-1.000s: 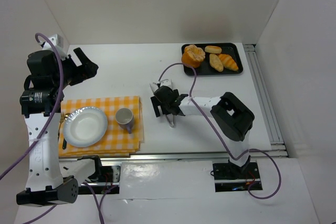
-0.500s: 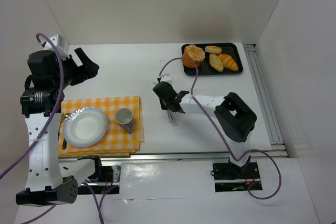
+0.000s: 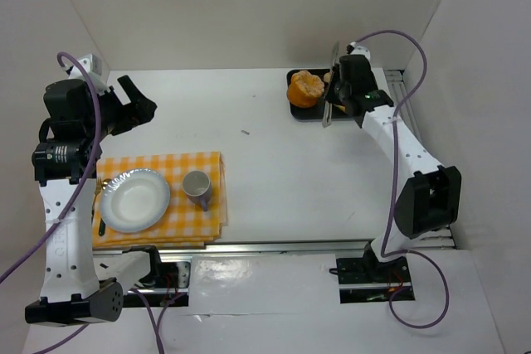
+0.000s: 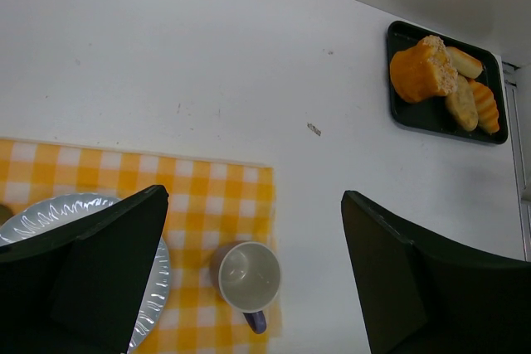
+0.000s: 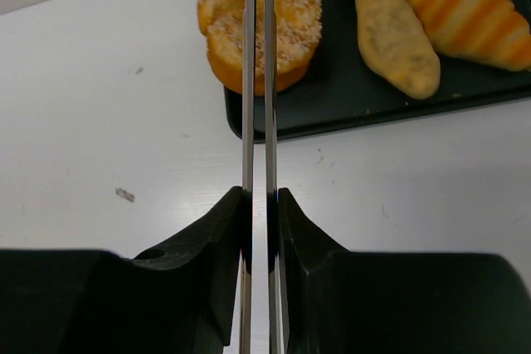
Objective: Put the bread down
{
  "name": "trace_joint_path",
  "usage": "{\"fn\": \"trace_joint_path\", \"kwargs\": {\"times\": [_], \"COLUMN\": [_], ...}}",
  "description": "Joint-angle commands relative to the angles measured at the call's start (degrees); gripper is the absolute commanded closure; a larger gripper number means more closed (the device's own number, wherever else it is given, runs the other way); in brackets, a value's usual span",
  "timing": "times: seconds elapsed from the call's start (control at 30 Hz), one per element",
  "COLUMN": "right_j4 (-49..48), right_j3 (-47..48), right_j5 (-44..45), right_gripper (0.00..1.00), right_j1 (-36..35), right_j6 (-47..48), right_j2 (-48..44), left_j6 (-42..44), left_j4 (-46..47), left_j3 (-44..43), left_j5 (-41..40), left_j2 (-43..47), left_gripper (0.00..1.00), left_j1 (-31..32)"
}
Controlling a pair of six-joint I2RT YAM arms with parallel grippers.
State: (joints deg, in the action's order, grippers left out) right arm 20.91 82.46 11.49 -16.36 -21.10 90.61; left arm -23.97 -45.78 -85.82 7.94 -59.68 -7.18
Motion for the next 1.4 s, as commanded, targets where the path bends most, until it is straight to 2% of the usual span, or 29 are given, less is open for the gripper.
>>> {"fn": "trace_joint_path", "kwargs": {"times": [0.0, 0.1, 0.2, 0.27, 0.33, 0.37, 0.5, 0.6, 0.67, 0.77, 1.1, 1.37], "right_j4": [5.1, 3.6, 3.0, 2.5, 2.0, 1.9, 1.9, 0.5, 0.5, 2.2, 5.6, 8.0], "right_j3": [2.2, 1.0, -0.4, -0.4, -1.5, -1.5, -2.1, -2.7, -2.7, -0.6, 3.6, 6.1], "right_j5": [-9.6, -14.1, -17.0, -17.0, -17.1, -14.3, -15.5, -15.5, -15.5, -14.3, -12.0, -5.8], "right_gripper": [0.73, 0.71, 0.65, 0.55, 0.51, 0.5, 0.5, 0.5, 0.43, 0.4, 0.4, 0.4], "right_j1": [2.3, 6.0, 9.9, 12.9, 14.8, 15.3, 19.7, 20.4, 21.0, 21.5, 21.5, 20.0], "right_j6": [1.0, -0.3, -1.7, -2.3, -2.3, -2.3, -2.9, -3.5, -3.5, -3.0, -1.7, 0.0], "right_j2": [0.6, 0.0, -1.1, -1.7, -1.8, -1.8, 0.0, 0.0, 0.0, 2.4, 8.3, 11.6], "left_j6": [0.5, 0.5, 0.5, 0.5, 0.5, 0.5, 0.5, 0.5, 0.5, 0.5, 0.5, 0.5], "left_j4": [2.0, 2.0, 2.0, 2.0, 2.0, 2.0, 2.0, 2.0, 2.0, 2.0, 2.5, 2.5], "left_j3": [-0.9, -0.9, -0.9, -0.4, -0.4, -0.4, -0.4, -0.4, -0.4, -0.4, 0.1, 0.1], "left_j5": [0.7, 0.7, 0.7, 1.2, 1.2, 1.2, 1.2, 1.2, 0.6, 0.6, 1.1, 1.6], "left_j2": [1.1, 1.1, 1.1, 1.1, 1.1, 1.1, 1.1, 1.1, 1.1, 1.1, 0.5, 0.0], "left_gripper": [0.01, 0.01, 0.01, 0.01, 0.01, 0.01, 0.01, 0.01, 0.01, 0.01, 0.01, 0.01], "left_j1": [0.3, 0.3, 0.3, 0.3, 0.3, 0.3, 0.3, 0.3, 0.3, 0.3, 0.3, 0.3]}}
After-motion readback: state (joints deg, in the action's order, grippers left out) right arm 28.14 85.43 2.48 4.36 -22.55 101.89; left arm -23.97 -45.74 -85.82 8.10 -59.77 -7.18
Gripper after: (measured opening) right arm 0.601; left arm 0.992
